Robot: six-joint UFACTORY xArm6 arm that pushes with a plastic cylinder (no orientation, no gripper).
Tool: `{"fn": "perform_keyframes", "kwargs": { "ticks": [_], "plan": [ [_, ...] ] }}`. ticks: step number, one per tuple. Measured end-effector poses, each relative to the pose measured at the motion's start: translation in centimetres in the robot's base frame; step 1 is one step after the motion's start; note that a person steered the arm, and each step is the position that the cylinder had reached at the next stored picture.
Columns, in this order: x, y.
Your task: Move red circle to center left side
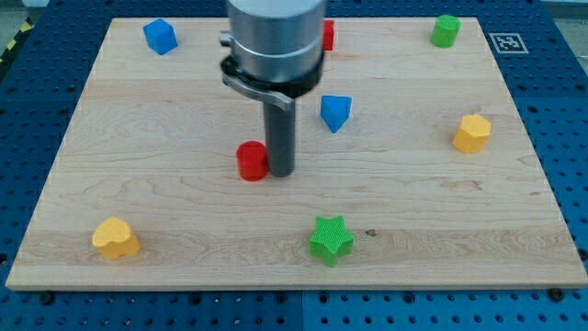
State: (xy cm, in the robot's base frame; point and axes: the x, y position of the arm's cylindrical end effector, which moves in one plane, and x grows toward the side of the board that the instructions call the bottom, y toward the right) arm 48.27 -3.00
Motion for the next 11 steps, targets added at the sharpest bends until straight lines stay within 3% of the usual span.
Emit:
{"fn": "perform_keyframes", "kwargs": {
  "ticks": [3, 5, 6, 7, 9, 11],
  "plan": [
    [2.2, -1.6],
    [-1.7, -4.7],
    [-1.7, -4.5],
    [-2.8, -7.9],
    [-6.1, -5.4],
    [-7.0, -11.2]
  ]
}}
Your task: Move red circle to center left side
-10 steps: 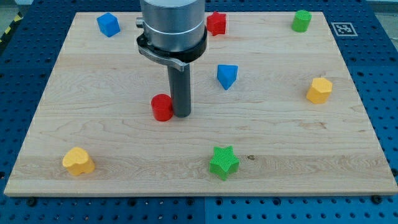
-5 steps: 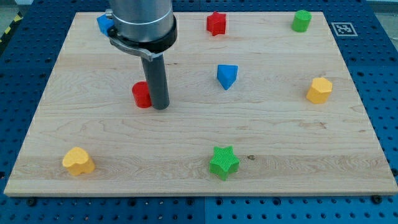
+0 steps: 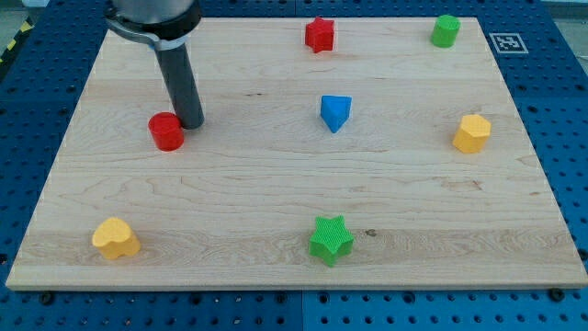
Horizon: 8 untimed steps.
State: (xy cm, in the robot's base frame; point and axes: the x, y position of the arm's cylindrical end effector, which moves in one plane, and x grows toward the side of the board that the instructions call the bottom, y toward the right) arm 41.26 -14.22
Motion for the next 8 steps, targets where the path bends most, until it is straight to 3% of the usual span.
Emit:
{"fn": "perform_keyframes", "kwargs": {
  "ticks": [2, 5, 8],
  "plan": [
    [1.6, 5.5],
    [4.0, 5.5],
    [2.9, 4.3]
  ]
}}
